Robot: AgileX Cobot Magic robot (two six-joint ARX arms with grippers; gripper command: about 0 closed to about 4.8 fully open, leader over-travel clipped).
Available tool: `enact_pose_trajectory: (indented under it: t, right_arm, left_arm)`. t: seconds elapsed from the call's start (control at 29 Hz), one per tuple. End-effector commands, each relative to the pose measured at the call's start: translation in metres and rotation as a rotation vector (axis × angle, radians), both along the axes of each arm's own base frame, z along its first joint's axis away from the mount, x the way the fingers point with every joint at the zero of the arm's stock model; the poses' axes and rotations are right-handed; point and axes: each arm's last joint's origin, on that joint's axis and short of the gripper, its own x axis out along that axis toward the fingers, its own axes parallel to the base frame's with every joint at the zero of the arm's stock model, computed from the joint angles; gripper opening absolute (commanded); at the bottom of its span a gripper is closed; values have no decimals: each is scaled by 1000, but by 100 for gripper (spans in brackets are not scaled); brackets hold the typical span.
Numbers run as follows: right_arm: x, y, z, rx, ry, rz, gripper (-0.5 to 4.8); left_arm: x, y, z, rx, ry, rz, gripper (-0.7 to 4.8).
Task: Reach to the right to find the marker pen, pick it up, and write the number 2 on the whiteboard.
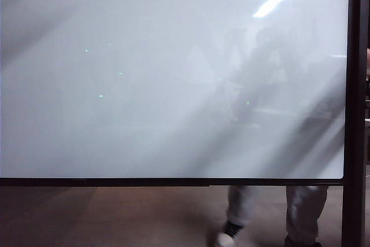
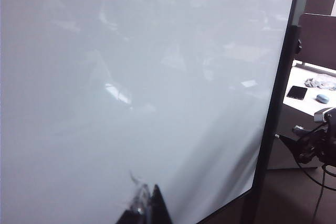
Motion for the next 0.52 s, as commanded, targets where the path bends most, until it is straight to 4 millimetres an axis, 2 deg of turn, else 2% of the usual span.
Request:
enact_pose_trajectory:
  t: [0.03, 0.21, 0.52]
  right_arm:
    - [0, -1, 1, -1, -1, 5, 355]
    - [11, -3, -11, 7, 19, 32, 355]
    - [12, -3, -10, 3, 11, 33, 355]
  left_arm:
    - [0, 0, 1, -3, -6, 0, -5]
    - [0, 0, 1, -2, -5, 0, -5]
    - [1, 0, 0, 3, 4, 1, -5]
